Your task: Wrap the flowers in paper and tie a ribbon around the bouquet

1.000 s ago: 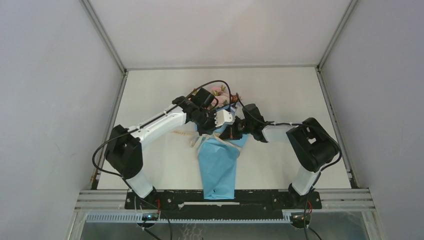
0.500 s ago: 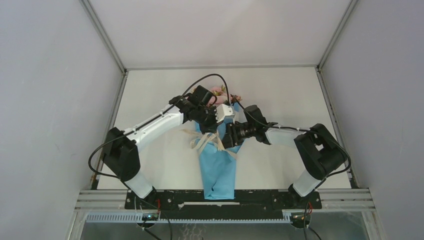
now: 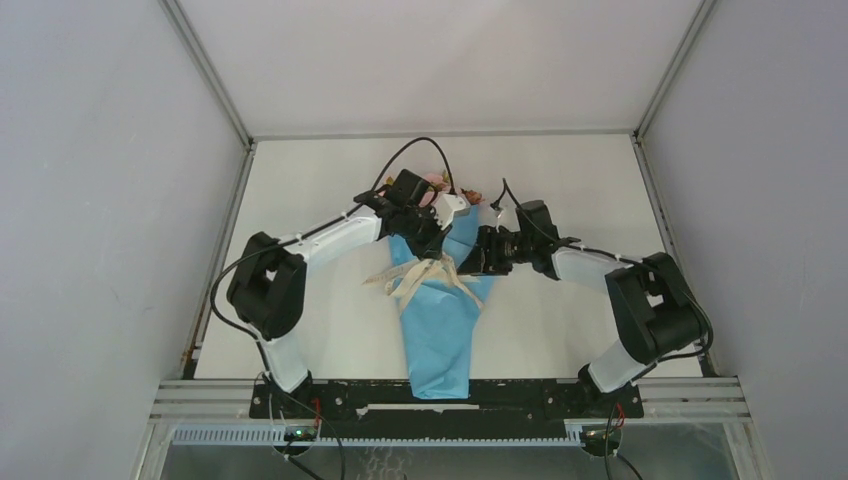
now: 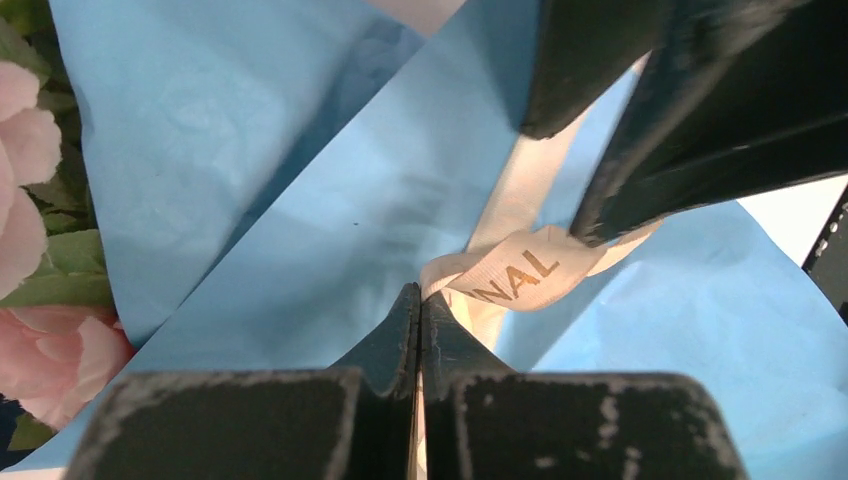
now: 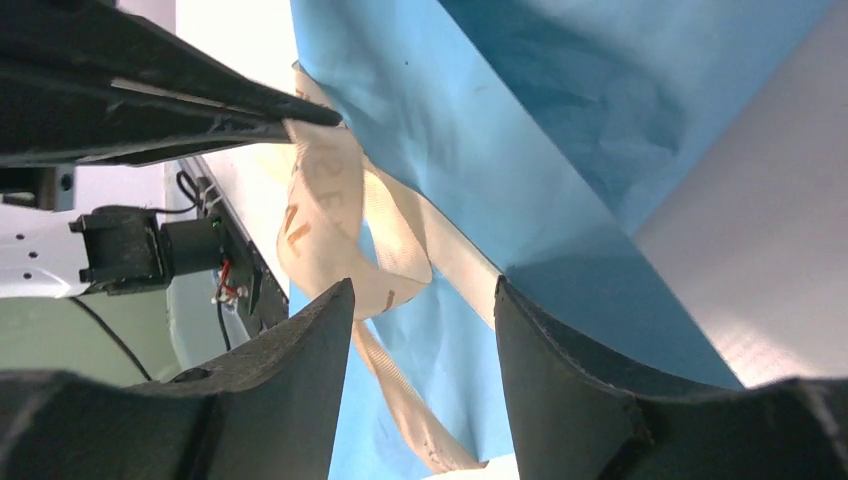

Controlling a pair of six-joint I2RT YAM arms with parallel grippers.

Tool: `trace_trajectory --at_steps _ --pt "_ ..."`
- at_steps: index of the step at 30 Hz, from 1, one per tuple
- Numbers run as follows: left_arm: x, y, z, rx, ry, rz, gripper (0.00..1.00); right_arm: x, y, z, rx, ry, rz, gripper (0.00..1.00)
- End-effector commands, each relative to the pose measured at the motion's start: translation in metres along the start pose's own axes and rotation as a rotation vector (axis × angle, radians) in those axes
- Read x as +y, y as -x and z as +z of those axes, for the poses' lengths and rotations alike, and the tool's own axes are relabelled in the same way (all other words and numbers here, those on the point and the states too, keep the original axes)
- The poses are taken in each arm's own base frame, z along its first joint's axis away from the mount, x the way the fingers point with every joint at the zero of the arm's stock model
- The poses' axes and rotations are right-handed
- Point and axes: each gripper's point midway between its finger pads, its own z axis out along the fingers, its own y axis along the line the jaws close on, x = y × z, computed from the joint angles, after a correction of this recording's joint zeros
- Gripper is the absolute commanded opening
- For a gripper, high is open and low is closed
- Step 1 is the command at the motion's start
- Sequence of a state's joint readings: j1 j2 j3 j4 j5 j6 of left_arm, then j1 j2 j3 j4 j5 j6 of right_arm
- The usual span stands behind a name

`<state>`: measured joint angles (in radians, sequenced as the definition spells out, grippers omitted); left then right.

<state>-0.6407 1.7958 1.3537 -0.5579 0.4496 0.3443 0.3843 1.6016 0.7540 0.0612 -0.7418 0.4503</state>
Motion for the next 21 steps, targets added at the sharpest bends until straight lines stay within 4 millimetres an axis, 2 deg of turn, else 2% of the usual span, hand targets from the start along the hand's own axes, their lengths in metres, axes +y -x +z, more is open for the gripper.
trace_trajectory --at_steps 1,3,6,7,9,11,15,18,21 --pt "0.007 0.010 0.004 -0.056 -0.002 -0.081 0.00 -0.010 0.016 -0.022 -0.093 -0.137 0.010 0.61" --pt "0.009 0.011 0.005 -0.060 -0.004 -0.092 0.00 -0.009 0.022 -0.031 -0.143 -0.181 0.006 0.58" --pt "0.008 0.012 0.006 -0.069 -0.015 -0.097 0.00 0.008 0.028 -0.044 -0.271 -0.212 -0.032 0.44" --pt "0.007 0.013 0.005 -0.072 -0.018 -0.096 0.00 0.019 0.033 -0.047 -0.342 -0.204 -0.059 0.40" --pt "0.006 0.014 0.005 -0.076 -0.025 -0.101 0.00 0.033 0.023 -0.046 -0.414 -0.204 -0.080 0.34" --pt "0.006 0.015 0.005 -0.080 -0.028 -0.101 0.00 0.045 0.009 -0.038 -0.459 -0.176 -0.060 0.30" --pt "0.007 0.016 0.005 -0.085 -0.028 -0.106 0.00 0.044 -0.017 -0.018 -0.471 -0.203 0.041 0.25" --pt "0.006 0.016 0.005 -0.085 -0.034 -0.108 0.00 0.047 -0.018 -0.007 -0.494 -0.202 0.081 0.26" --pt "0.005 0.015 0.006 -0.083 -0.037 -0.113 0.00 0.039 -0.015 -0.002 -0.529 -0.235 0.136 0.26"
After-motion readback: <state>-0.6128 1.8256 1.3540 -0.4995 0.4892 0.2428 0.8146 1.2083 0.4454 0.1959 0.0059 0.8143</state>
